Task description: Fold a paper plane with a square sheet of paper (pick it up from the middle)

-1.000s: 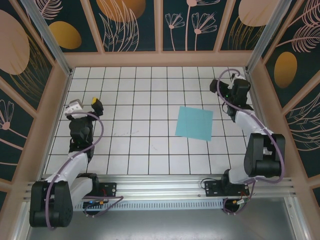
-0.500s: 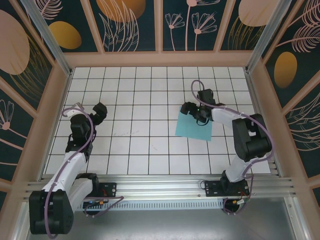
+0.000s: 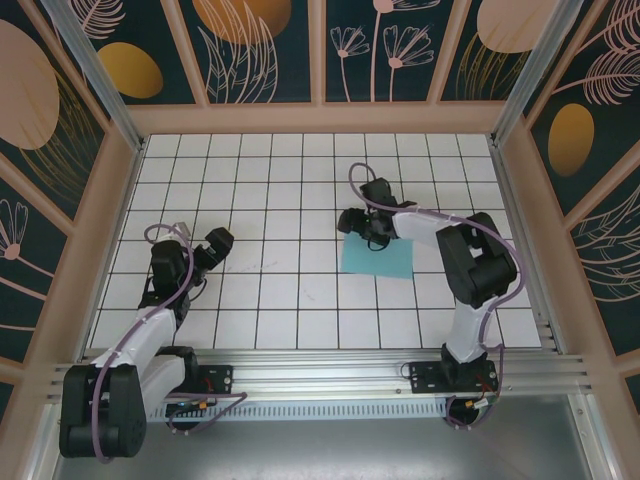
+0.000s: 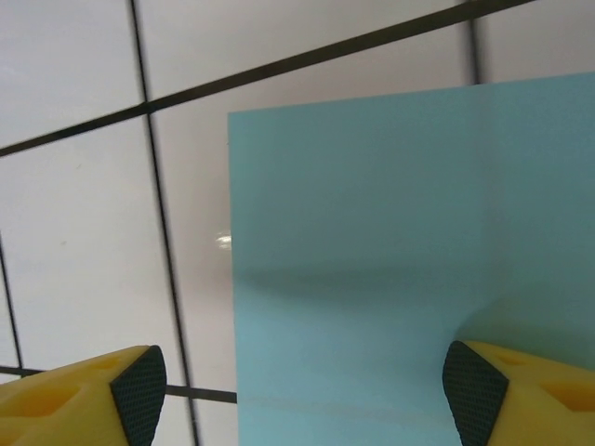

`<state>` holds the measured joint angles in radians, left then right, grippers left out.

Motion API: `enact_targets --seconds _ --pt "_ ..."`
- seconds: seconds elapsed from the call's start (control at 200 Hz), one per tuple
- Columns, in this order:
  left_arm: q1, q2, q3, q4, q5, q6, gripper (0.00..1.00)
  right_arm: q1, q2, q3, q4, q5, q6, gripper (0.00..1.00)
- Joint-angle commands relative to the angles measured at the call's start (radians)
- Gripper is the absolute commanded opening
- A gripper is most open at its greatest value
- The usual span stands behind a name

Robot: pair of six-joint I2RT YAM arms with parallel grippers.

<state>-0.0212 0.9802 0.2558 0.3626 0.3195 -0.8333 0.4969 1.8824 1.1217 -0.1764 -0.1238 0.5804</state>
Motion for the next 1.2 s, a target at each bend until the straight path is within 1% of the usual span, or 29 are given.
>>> enact_targets --seconds 0.0,0.07,0.195,0.235,0.295,0.41,0.545,0.686,0.761,0.901,1.036,1.126,1.196 --pt "-0.024 -0.003 -0.015 0.035 0.054 -0.008 0.99 0.090 0.085 0.035 -0.041 -0.053 0.059 0.81" --pt "-0.053 -0.003 -0.019 0.040 0.050 -0.006 0.98 0.135 0.105 0.064 -0.014 -0.087 0.087 0.81" --pt "-0.117 0.022 -0.017 0.055 0.035 -0.014 0.99 0.200 0.148 0.144 -0.013 -0.104 0.144 0.80" --pt "-0.133 0.033 -0.016 0.061 0.038 -0.018 0.98 0.216 0.152 0.170 -0.016 -0.103 0.148 0.80" --pt "-0.148 0.043 -0.018 0.068 0.039 -0.028 0.98 0.228 0.142 0.206 -0.046 -0.071 0.145 0.80" --pt "-0.170 0.030 -0.028 0.083 0.042 -0.038 0.98 0.210 0.072 0.210 -0.071 -0.018 0.130 0.79" --pt "-0.199 0.032 -0.020 0.075 0.043 -0.028 0.99 0.143 -0.007 0.143 -0.090 0.032 0.098 0.79" --pt "-0.219 0.047 -0.016 0.090 0.043 -0.035 0.98 0.076 -0.035 0.048 -0.098 0.036 0.084 0.79" --pt "-0.233 0.058 -0.004 0.089 0.043 -0.035 0.98 0.058 -0.038 0.006 -0.080 0.004 0.079 0.79" --pt "-0.245 0.075 0.009 0.094 0.038 -0.038 0.98 0.067 -0.039 -0.045 -0.083 -0.009 0.084 0.79" --pt "-0.250 0.086 0.019 0.095 0.039 -0.037 0.99 0.097 -0.060 -0.082 -0.090 -0.004 0.101 0.79" --pt "-0.251 0.093 0.025 0.095 0.038 -0.033 0.99 0.122 -0.078 -0.072 -0.126 0.036 0.100 0.78" --pt "-0.256 0.101 0.033 0.095 0.038 -0.032 0.99 0.137 -0.076 -0.016 -0.196 0.116 0.080 0.79"
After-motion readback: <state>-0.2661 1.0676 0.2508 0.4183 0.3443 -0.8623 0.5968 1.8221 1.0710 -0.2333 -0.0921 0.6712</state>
